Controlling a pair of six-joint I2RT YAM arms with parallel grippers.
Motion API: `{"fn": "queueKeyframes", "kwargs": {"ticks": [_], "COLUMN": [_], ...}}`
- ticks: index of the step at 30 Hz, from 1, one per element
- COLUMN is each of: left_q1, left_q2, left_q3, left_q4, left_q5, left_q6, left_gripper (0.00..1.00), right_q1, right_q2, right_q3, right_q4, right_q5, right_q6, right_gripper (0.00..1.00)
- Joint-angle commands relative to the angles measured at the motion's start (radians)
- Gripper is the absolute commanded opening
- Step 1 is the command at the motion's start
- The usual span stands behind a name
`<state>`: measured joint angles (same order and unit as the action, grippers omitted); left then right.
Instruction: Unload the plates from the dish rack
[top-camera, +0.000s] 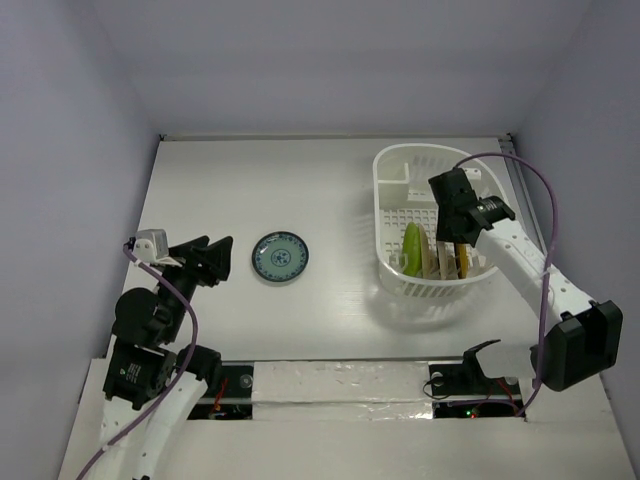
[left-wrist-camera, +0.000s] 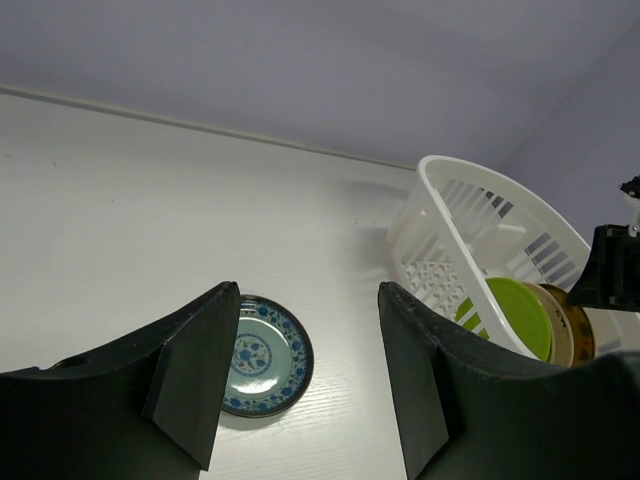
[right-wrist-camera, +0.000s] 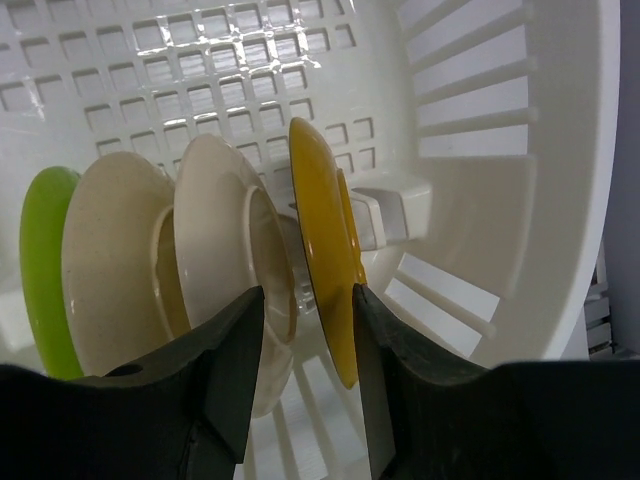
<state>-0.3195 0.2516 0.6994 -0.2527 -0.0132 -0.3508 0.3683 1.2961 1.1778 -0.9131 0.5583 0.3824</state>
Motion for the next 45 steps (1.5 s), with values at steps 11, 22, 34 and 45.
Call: {"fn": "queueKeyframes", "kwargs": {"ticks": [11,22,34,45], "left_q1": [-0.024,-0.033,-0.052,-0.052], "left_q2": [-0.018,-0.041,-0.058,-0.052], "left_q3": [0.008,0.009,0.011,0.009], "left_q4": [0.026,0.023,0.02,0.02], "left_q5": [-0.011,-0.022,-0.033,-0.028], "left_q6": [-0.004,-0.005,-0.01,-0.011], "left_gripper": [0.55,0.55,0.55,0.55], "right_q1": [-0.048,-0.057,-0.057,-0.057], "right_q2": [0.1,0.132,0.138,0.065], "right_q3": [0.083,0.167,0.339,0.546], "right_q4": [-0.043,-0.148,-0.305,-0.394], "right_q5": [0.019,0.098,0.164,0.212], "right_q6": [-0.033,-0.034,-0.031,-0.025], "right_gripper": [0.39,0.25,0.0,0.0]}}
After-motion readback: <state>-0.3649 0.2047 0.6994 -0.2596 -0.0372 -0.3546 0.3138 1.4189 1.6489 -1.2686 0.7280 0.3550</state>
